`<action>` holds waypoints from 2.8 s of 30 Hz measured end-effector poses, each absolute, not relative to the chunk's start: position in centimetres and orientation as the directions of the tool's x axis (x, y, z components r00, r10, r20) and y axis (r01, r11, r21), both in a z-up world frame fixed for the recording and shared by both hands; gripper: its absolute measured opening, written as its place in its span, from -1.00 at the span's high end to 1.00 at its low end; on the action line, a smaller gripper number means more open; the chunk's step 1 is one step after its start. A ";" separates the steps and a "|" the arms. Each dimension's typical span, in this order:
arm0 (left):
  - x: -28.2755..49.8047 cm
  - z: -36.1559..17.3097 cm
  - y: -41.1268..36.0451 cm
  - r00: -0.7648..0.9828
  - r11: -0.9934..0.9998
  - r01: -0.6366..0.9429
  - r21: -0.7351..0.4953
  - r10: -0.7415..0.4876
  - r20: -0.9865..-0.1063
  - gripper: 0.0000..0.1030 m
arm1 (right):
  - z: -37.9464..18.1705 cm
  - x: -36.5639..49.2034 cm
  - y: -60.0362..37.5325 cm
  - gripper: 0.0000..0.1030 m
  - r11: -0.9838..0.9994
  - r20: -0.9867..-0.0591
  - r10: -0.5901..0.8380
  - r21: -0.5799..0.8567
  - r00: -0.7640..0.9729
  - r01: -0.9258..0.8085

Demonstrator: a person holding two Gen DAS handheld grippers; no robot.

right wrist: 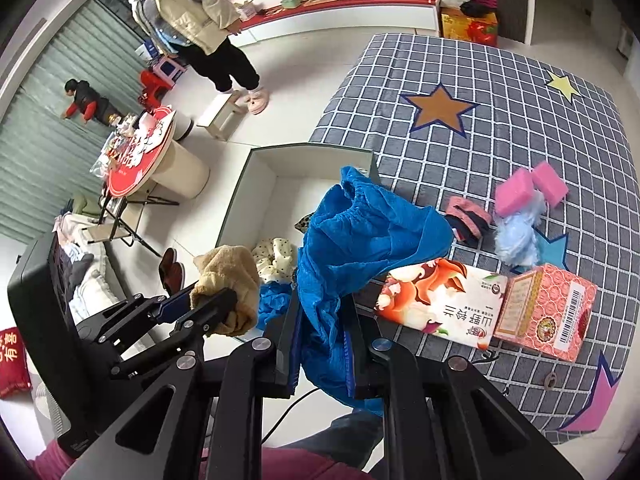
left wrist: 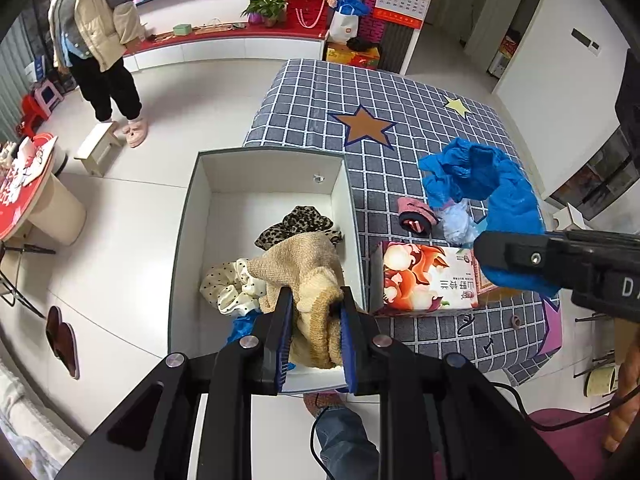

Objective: Organize soft objects
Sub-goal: 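Carry the beige sock with the left tool while the right tool carries the blue cloth to the box, then lower the beige sock into the box with the left tool while the right tool holds the cloth, then open the left tool to drop the sock while the right tool drops the blue cloth into the box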

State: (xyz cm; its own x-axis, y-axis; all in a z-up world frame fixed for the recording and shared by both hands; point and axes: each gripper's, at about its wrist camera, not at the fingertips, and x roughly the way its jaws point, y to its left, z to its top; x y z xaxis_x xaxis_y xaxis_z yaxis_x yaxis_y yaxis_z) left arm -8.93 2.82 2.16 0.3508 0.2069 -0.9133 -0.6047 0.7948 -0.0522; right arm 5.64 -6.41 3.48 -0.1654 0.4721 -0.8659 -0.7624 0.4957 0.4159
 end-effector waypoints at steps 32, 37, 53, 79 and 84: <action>-10.6 2.4 4.7 0.353 0.746 -0.663 -0.063 0.237 -0.905 0.55 | 3.9 4.0 -4.2 0.66 0.450 -0.871 0.456 0.404 -0.184 -0.796; -10.7 2.2 5.0 0.350 0.739 -0.670 -0.064 0.238 -0.906 0.54 | 3.9 3.8 -3.7 0.66 0.443 -0.870 0.455 0.408 -0.192 -0.798; -11.5 0.5 6.2 0.333 0.697 -0.709 -0.106 0.199 -0.921 0.54 | 3.3 3.6 -1.7 0.66 0.410 -0.880 0.422 0.401 -0.219 -0.819; -11.1 -1.4 7.1 0.307 0.687 -0.720 -0.094 0.193 -0.932 -0.66 | 1.8 2.5 4.1 -0.47 0.333 -0.909 0.324 0.370 -0.263 -0.867; -11.6 -1.4 7.5 0.363 0.673 -0.724 -0.149 0.190 -0.912 -0.99 | 1.0 3.5 3.8 -1.00 0.373 -0.908 0.293 0.396 -0.299 -0.839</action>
State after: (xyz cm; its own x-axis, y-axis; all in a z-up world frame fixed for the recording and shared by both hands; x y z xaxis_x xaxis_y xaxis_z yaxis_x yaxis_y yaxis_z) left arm -11.59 7.50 -1.40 0.3635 0.1895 -0.9121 -0.7244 0.6731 -0.1488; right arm 3.51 3.78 0.99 -0.2985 0.2928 -0.9084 -0.8388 0.3735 0.3961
